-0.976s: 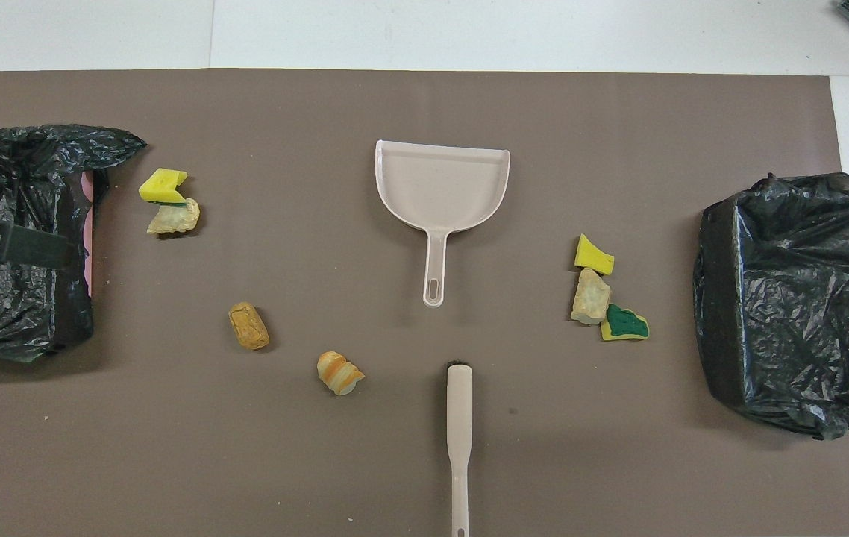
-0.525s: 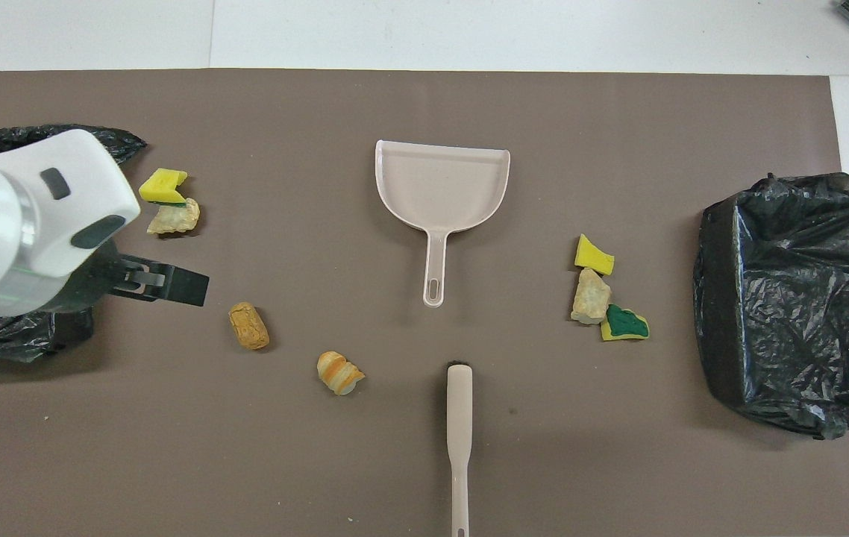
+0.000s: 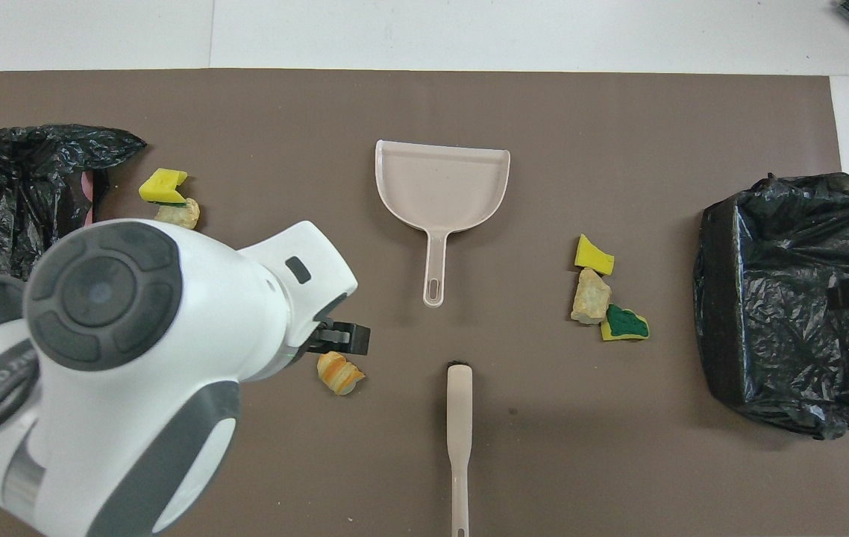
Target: Sweep and dump trash in bin
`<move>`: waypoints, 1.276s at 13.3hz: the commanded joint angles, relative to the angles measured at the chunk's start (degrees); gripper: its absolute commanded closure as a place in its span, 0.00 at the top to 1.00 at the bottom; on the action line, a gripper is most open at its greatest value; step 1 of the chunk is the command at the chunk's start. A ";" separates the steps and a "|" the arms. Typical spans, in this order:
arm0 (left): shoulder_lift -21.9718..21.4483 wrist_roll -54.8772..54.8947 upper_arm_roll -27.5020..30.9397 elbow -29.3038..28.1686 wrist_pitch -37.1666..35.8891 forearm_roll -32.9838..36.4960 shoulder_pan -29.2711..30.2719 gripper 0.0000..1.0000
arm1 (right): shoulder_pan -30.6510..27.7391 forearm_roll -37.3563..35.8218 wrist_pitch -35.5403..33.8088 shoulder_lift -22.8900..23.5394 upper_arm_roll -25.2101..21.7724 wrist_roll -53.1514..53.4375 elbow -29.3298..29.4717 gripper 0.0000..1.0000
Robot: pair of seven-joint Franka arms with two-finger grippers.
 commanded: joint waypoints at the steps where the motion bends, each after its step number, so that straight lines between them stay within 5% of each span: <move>1: -3.77 -3.47 1.28 -8.02 3.47 -1.92 -5.67 1.00 | -0.15 0.35 1.05 -0.67 0.12 0.41 -1.65 1.00; 9: 0.53 -29.81 1.19 -26.13 28.93 -2.01 -28.61 1.00 | -0.67 0.35 7.79 -0.33 0.12 -0.30 -8.14 1.00; 15: 5.62 -31.52 1.28 -27.82 31.69 -1.92 -32.76 1.00 | 5.37 0.43 16.34 5.82 0.38 4.59 -7.47 1.00; 17: 5.72 -31.52 1.37 -27.56 30.90 -1.92 -32.76 0.85 | 8.28 0.52 16.34 8.72 0.38 11.10 -3.70 1.00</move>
